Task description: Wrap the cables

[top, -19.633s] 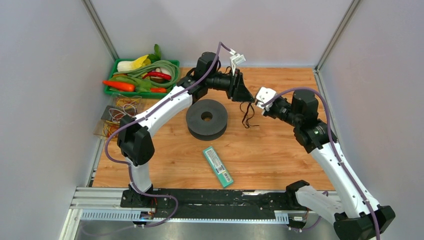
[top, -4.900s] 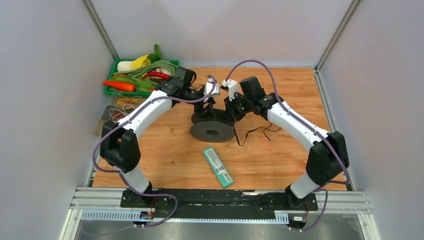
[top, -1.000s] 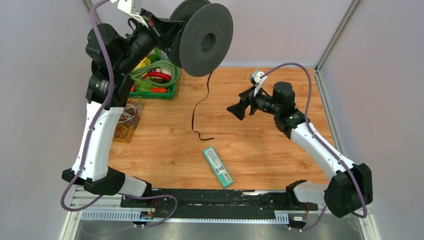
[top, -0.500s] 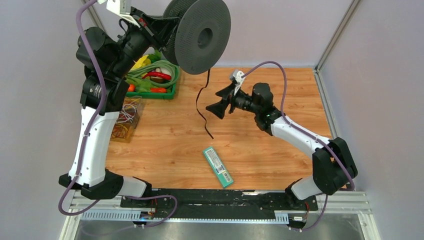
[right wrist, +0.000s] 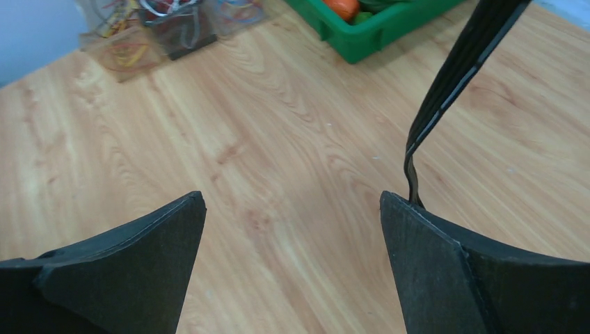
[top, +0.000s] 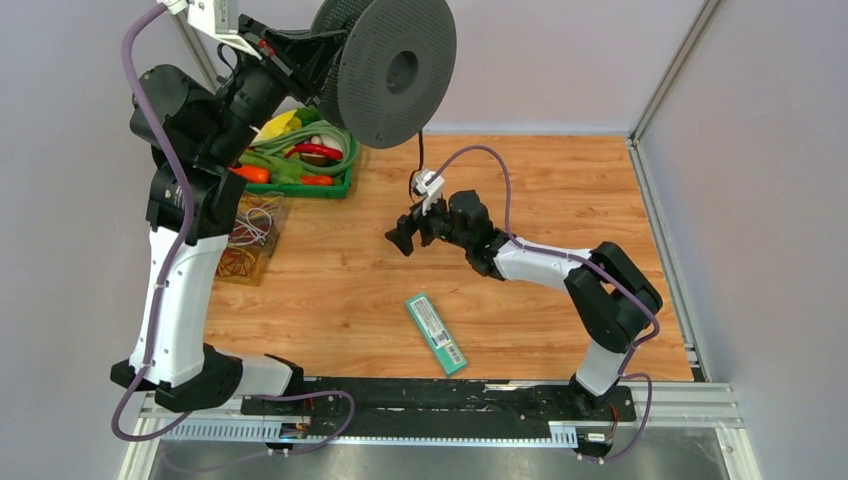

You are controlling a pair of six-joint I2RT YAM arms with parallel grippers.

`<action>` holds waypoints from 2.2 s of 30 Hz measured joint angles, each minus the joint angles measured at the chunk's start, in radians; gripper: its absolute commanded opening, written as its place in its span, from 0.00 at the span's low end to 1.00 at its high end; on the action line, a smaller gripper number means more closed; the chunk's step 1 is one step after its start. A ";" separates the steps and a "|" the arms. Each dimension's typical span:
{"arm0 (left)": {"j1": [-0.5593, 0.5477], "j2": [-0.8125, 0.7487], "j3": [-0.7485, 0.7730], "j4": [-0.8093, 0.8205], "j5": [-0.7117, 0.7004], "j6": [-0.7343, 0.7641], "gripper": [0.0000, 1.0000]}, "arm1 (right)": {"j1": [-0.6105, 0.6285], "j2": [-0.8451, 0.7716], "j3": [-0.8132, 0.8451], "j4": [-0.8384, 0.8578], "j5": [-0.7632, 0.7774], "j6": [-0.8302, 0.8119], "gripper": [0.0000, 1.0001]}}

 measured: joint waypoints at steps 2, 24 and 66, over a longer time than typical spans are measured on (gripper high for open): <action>0.000 -0.005 0.000 0.003 -0.004 0.000 0.00 | -0.001 0.002 0.000 -0.008 0.043 -0.019 1.00; 0.000 -0.043 -0.080 0.001 0.002 0.004 0.00 | -0.028 -0.043 -0.074 0.097 -0.096 -0.054 0.88; -0.082 0.039 -0.534 -0.406 -0.589 -0.108 0.00 | 0.045 -0.211 0.789 -1.304 -0.438 -0.835 0.00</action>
